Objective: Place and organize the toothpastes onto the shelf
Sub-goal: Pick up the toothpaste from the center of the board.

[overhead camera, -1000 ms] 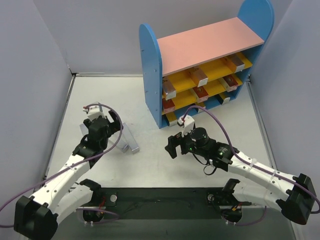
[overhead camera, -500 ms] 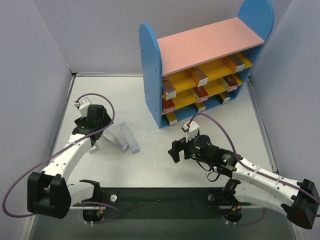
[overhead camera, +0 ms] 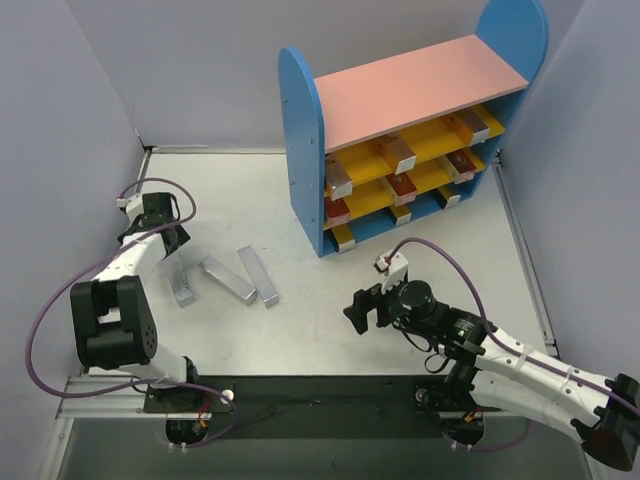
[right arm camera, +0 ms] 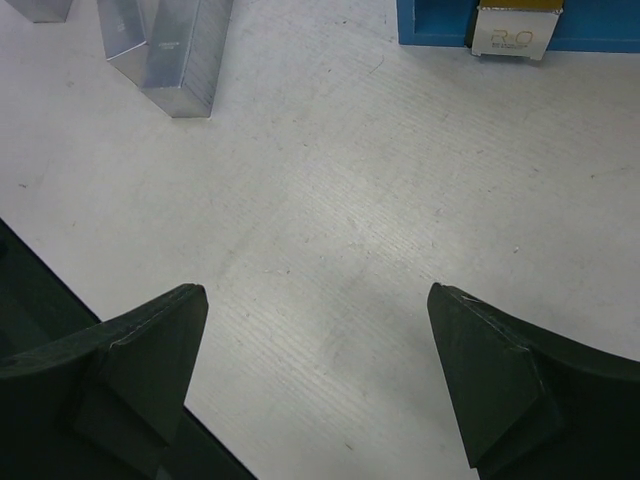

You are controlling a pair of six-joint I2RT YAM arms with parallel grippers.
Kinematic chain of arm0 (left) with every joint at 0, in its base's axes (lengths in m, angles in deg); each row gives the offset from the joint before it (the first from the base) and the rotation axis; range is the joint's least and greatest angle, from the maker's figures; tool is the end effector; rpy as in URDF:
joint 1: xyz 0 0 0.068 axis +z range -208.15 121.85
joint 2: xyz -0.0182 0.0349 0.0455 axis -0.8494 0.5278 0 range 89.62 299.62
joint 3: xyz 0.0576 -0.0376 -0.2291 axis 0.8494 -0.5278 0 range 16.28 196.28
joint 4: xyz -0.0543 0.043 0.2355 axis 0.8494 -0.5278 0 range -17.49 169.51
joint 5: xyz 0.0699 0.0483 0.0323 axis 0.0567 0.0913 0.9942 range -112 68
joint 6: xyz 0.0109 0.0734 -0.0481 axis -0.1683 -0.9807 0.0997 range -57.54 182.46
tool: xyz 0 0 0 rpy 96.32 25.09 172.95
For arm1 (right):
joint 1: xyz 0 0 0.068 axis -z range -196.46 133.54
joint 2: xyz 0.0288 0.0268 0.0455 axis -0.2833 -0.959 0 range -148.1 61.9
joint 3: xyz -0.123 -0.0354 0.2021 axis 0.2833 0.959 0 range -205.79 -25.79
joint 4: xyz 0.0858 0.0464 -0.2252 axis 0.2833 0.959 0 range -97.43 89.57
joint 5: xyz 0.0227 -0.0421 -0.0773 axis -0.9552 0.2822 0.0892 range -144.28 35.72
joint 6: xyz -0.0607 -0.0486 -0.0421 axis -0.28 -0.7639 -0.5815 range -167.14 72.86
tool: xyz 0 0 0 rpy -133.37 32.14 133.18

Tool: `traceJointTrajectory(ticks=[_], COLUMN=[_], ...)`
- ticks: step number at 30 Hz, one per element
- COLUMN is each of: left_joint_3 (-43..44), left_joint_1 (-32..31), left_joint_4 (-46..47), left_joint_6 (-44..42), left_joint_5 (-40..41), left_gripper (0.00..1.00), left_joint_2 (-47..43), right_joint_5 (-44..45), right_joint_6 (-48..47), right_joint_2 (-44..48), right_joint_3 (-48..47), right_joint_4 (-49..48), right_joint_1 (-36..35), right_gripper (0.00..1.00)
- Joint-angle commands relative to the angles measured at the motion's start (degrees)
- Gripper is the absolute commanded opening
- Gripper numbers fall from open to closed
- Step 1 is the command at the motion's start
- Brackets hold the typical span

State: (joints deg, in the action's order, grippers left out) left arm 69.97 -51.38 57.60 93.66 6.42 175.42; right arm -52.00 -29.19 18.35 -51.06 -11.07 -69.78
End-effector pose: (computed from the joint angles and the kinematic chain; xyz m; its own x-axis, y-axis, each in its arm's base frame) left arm 0.3056 0.0740 0.1559 -0.4898 -0.5169 -0.7020 -0.7424 0.6694 0.0251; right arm 0.1439 0.1879 0.2183 -0.3835 0.0005 -0.9235 -0.6939 0.6597 0.2885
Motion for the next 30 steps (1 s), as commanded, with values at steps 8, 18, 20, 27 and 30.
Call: traceJointTrajectory(ticks=[8, 18, 20, 27, 30], left_joint_3=[14.8, 20.4, 19.9, 17.4, 15.9], left_joint_1=[1.9, 2.3, 2.3, 2.2, 1.9], left_joint_4=[-8.9, -18.1, -19.1, -23.6, -25.7], left_joint_6=[-8.4, -4.8, -3.7, 5.2, 9.8], left_joint_5=[-9.9, -12.5, -12.8, -16.2, -17.8], left_gripper=[0.84, 0.42, 0.38, 0.33, 0.33], left_joint_2=[15.9, 21.3, 20.1, 12.4, 7.8], right_joint_5=[2.8, 4.3, 4.4, 2.6, 0.4], right_joint_6=[0.5, 0.5, 0.3, -0.8, -1.4], right_joint_2=[4.1, 4.6, 4.4, 2.1, 0.3], right_joint_3=[1.7, 2.4, 2.4, 1.9, 1.2], right_joint_4=[2.8, 2.9, 2.8, -0.7, -2.9], right_joint_1=[-0.3, -0.3, -0.3, -0.3, -0.4], right_gripper=[0.99, 0.99, 0.99, 0.99, 0.99])
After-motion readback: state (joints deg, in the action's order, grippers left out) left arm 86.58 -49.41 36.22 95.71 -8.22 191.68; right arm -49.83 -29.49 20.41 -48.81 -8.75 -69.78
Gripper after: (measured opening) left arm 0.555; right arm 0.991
